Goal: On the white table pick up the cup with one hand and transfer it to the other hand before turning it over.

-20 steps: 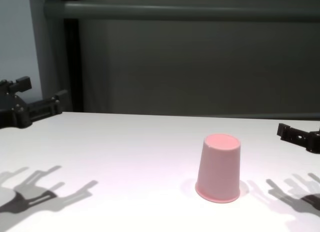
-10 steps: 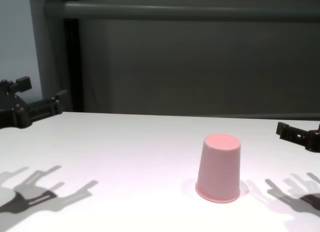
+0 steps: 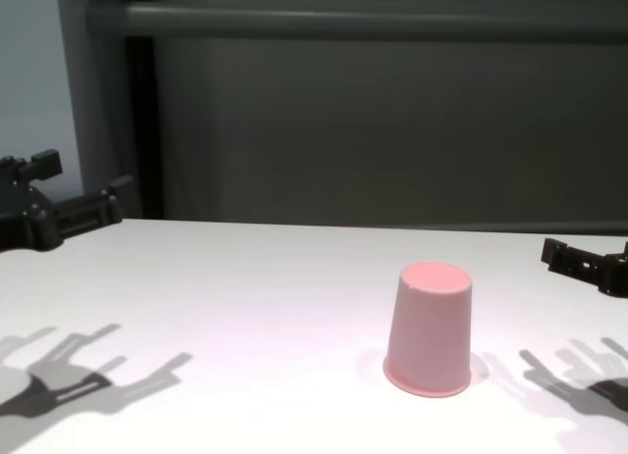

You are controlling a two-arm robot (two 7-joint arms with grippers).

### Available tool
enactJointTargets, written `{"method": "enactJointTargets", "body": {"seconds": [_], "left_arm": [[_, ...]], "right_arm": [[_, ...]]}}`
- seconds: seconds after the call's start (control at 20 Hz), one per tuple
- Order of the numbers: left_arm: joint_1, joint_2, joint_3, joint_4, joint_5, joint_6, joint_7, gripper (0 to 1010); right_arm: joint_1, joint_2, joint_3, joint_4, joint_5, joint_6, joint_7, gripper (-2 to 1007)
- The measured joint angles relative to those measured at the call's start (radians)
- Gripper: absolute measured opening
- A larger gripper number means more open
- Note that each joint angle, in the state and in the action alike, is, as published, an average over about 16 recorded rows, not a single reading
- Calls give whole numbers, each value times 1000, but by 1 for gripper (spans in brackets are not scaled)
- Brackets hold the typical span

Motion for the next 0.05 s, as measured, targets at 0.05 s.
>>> {"method": "enactJointTargets", "body": {"seconds": [0.05], "left_arm": [[0,0,0,0,0,0,0,1001]], "right_arm": [[0,0,0,0,0,0,0,1002]]}}
